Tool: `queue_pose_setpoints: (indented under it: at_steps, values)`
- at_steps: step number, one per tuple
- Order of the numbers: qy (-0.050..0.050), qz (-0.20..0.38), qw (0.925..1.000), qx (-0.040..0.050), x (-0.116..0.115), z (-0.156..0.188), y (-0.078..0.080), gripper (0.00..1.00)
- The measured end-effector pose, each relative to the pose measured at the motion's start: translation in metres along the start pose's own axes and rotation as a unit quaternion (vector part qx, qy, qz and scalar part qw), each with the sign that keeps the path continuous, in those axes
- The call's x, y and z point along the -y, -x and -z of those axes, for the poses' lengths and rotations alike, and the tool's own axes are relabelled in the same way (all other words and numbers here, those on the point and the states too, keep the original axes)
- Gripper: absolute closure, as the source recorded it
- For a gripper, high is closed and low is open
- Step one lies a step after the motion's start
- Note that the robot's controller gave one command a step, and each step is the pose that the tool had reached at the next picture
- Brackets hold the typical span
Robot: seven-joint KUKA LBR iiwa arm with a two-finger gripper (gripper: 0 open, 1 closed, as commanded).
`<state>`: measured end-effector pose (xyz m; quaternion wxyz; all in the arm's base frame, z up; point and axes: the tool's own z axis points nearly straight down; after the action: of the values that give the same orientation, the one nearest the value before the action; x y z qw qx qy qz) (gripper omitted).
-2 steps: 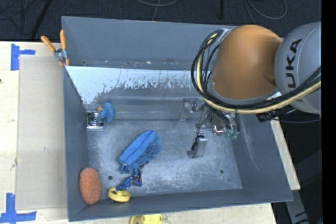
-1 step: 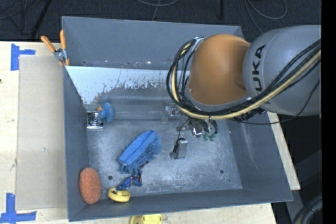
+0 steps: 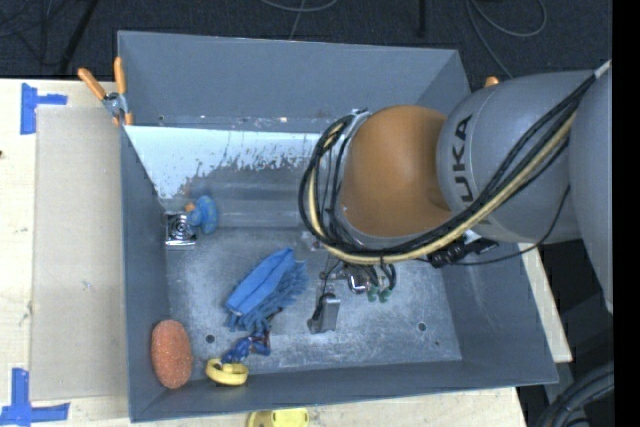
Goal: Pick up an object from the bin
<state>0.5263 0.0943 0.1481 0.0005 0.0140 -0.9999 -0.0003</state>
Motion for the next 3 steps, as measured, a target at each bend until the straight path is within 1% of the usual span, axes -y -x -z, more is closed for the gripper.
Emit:
queue_pose_setpoints:
  at_steps: [1,2,3]
  values:
    - [0.0,0.045,0.999,0.002,-0.037,-0.034,0.024,0.0]
    - [0.0,0.066,0.9978,-0.0001,-0.041,-0.078,0.001,1.0]
    - [0.0,0.065,0.9979,-0.0002,-0.041,-0.078,0.001,1.0]
